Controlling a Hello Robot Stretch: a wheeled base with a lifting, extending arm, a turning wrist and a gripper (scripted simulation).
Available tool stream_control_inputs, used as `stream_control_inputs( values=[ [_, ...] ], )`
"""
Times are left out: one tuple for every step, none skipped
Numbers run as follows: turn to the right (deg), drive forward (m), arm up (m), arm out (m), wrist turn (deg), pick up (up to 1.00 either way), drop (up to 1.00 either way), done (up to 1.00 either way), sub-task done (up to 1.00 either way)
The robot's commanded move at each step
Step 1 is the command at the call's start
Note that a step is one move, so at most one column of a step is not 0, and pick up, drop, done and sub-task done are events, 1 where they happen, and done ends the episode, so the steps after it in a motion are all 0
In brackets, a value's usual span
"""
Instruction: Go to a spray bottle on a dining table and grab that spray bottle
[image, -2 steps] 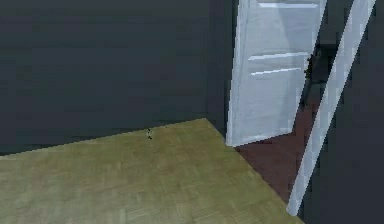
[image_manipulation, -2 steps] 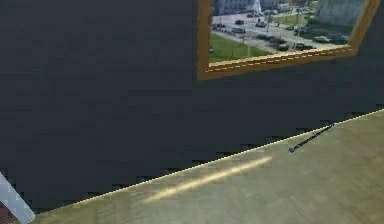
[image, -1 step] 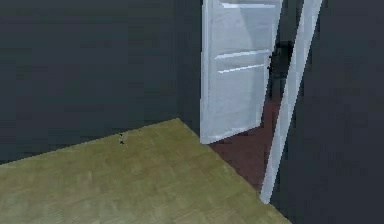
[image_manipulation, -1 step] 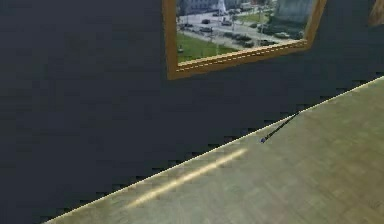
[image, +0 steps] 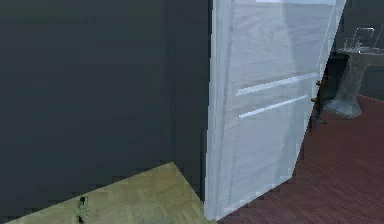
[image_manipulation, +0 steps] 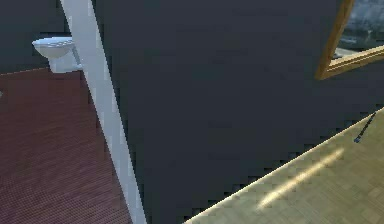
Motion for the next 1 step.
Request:
stream_control_inputs(
  values=[
    [6.0,0.00,0.00,0.00,0.0,0.00,0.00,0.00,0.00]
  ],
)
